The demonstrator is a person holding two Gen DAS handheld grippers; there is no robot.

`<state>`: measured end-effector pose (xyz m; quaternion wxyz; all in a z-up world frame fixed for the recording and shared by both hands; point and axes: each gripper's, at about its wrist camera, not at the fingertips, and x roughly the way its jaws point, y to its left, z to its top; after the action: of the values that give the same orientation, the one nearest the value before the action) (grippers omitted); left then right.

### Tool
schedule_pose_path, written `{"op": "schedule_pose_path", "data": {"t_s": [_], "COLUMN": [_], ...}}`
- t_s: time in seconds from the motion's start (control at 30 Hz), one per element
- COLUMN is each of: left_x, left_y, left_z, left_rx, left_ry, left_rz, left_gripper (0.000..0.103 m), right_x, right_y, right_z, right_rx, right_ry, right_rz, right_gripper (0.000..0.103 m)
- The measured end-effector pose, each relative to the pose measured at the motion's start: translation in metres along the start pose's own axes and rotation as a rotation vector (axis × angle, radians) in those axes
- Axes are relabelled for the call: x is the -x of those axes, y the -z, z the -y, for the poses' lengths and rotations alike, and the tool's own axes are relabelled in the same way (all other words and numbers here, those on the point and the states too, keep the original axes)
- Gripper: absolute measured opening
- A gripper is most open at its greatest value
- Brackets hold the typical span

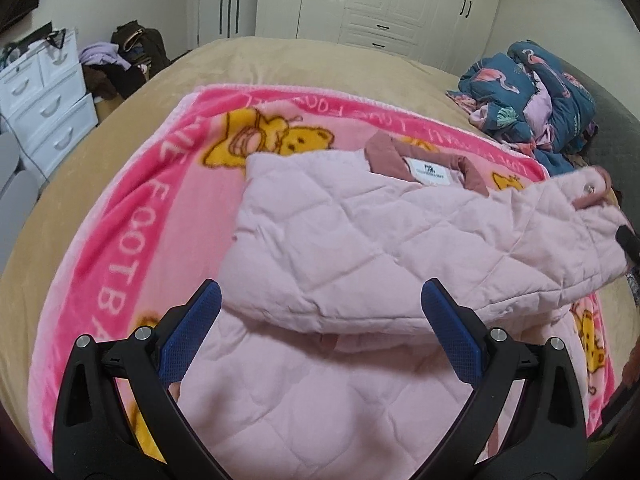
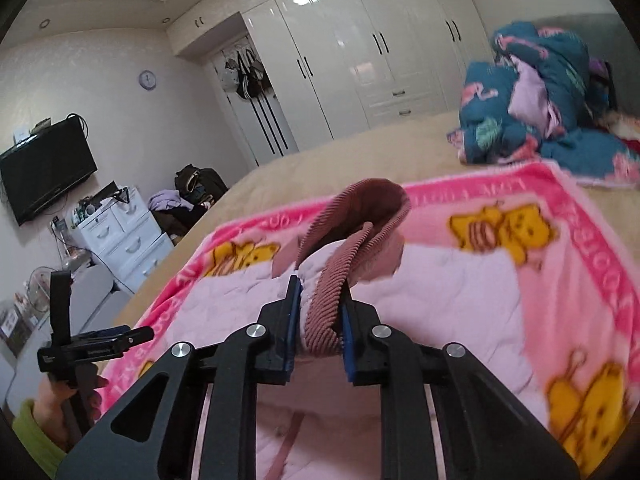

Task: Fold large clothes
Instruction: 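Lift and lay the cuff flat on the jacket, then open the right tool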

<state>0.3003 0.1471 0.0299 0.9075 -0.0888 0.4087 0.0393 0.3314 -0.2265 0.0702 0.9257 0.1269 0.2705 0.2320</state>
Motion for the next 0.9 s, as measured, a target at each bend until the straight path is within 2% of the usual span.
{"op": "schedule_pose_path", "data": {"t_s": [0.17, 0.4, 0.57, 0.77, 0.83, 0.9], "left_x": [-0.009, -0.026, -0.037, -0.048, -0.049, -0.050], "left_y": [-0.010, -0.014, -0.010, -0.005, -0.004, -0.003], "left_z": [0.013, 0.031, 0.038, 0.046, 0.046, 0.047], "left_rx": [-0.023, -0.063, -0.070, -0.092, -0.086, -0.090], "left_ry": [0.013, 0.009, 0.034, 0.026, 0.033, 0.033], "left_rz": [-0.010, -0.031, -0.052, -0.082, -0.087, -0.087], "left_gripper": [0.094, 0.094, 0.094, 0.094, 0.094, 0.094], "right_x": [-0.015, -0.031, -0.037, -0.044, -0.043, -0.038], "right_y": [-0.004, 0.021, 0.035, 0.045, 0.047, 0.046], "right_z": [0.023, 0.048, 0.058, 0.069, 0.068, 0.069], "right_rx": [-0.014, -0.053, -0.089, -0.152, -0.143, -0.139], "right_ry": [0.031, 0.071, 0.088, 0.110, 0.138, 0.165], "right_rz": [-0.027, -0.081, -0.122, -0.188, -0.194, -0.176], "right_gripper": [0.017, 0.017, 0.018, 0.033, 0.049, 0.060]}}
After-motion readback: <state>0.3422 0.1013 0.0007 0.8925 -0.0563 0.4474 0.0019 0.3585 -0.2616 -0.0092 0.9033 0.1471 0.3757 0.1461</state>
